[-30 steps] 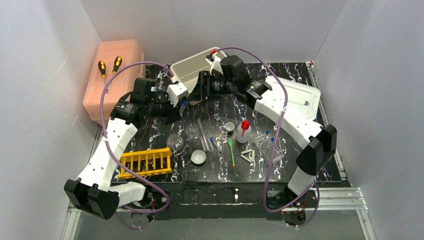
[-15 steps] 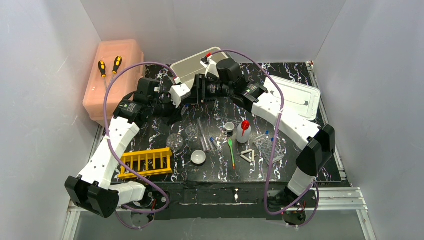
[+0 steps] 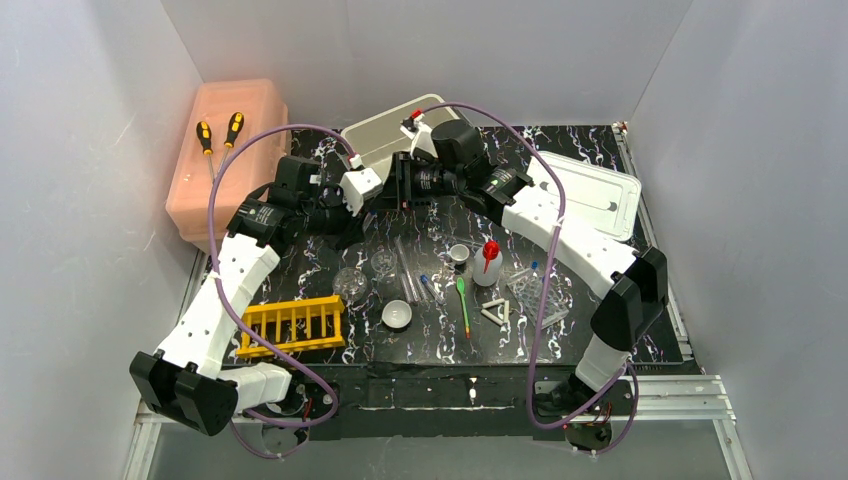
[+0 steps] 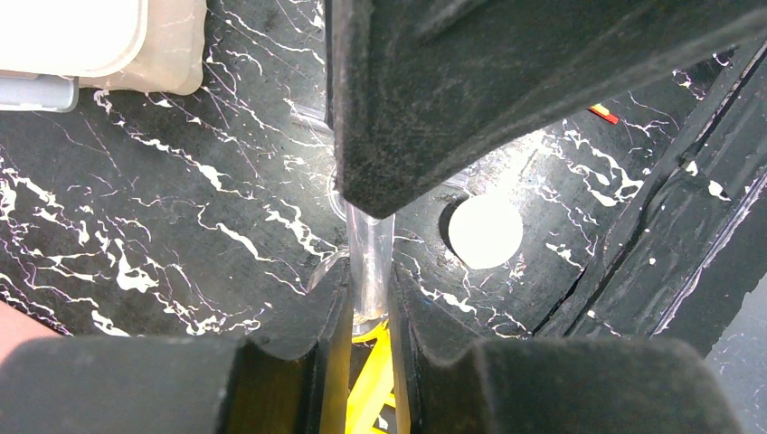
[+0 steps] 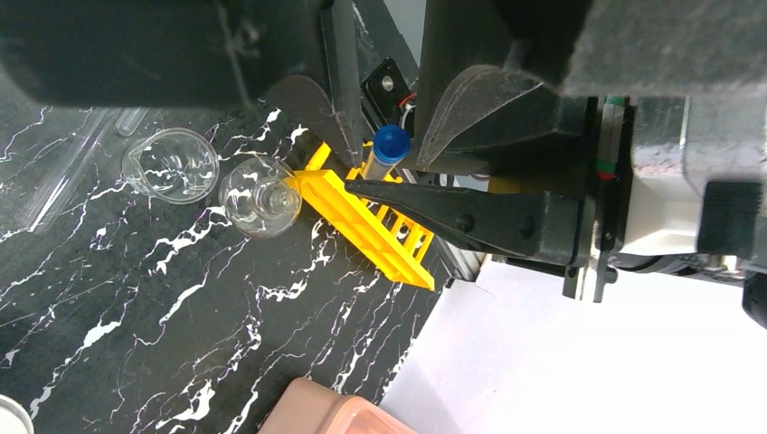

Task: Organize the chemistry lab equipment
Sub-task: Insert the test tube into the slot of the test tube rack.

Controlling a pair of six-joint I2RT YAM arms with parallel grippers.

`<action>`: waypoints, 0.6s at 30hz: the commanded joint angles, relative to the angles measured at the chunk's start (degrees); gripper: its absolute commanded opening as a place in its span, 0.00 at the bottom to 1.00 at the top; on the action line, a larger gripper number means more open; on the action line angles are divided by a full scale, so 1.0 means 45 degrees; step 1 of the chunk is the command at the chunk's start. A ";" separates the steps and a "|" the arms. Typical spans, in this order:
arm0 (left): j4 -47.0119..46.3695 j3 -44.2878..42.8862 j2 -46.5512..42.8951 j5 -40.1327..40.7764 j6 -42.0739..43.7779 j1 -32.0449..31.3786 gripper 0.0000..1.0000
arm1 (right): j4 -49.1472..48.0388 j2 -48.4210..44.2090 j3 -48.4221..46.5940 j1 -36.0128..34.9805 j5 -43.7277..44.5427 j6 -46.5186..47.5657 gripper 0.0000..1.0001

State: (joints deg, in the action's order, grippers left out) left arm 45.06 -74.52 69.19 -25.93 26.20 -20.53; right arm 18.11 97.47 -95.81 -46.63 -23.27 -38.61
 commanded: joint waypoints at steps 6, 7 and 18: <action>0.0300 0.0061 -0.0063 -0.0038 0.0127 -0.0154 0.00 | -0.0065 0.0168 -0.0105 -0.0160 0.0312 0.0268 0.21; 0.0309 0.0052 -0.0063 -0.0038 0.0130 -0.0163 0.00 | -0.0045 0.0133 -0.0070 -0.0150 0.0408 0.0290 0.17; 0.0563 -0.0362 -0.0094 0.0043 -0.1376 -0.0173 0.98 | 0.2664 -0.1084 -0.0012 0.0045 0.2948 0.2390 0.01</action>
State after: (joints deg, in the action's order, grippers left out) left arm 46.00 -74.52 69.23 -25.30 24.40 -20.97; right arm 23.14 97.65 -95.77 -47.20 -16.38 -33.85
